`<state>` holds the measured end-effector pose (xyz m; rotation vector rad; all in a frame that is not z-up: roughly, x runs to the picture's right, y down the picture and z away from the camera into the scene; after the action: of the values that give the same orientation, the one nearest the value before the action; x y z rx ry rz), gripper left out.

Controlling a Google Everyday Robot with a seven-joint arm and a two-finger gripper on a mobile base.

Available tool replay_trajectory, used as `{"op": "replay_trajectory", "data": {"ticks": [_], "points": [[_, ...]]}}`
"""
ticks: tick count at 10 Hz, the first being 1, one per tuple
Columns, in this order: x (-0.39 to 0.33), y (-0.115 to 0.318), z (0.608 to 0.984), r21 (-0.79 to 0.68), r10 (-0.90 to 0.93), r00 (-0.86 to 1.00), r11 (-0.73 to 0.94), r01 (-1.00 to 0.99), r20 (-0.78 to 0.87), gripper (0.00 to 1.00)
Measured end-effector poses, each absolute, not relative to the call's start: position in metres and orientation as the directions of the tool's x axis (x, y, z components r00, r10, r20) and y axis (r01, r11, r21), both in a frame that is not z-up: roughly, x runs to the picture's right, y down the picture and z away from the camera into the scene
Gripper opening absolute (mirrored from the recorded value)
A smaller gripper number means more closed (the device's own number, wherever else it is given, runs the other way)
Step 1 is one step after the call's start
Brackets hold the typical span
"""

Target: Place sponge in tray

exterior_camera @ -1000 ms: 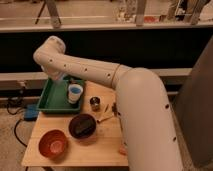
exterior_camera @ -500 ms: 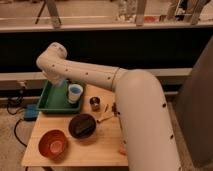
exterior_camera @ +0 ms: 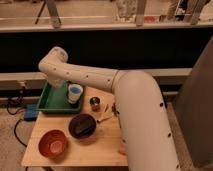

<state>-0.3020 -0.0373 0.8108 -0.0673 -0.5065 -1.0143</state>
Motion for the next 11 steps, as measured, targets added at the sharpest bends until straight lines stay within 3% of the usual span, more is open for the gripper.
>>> {"op": "replay_trajectory", "data": {"ticks": [11], "points": [[-0.304, -0.024, 0.827, 0.213, -0.800, 0.420, 0.542, 0.813, 0.429, 0.09]]}}
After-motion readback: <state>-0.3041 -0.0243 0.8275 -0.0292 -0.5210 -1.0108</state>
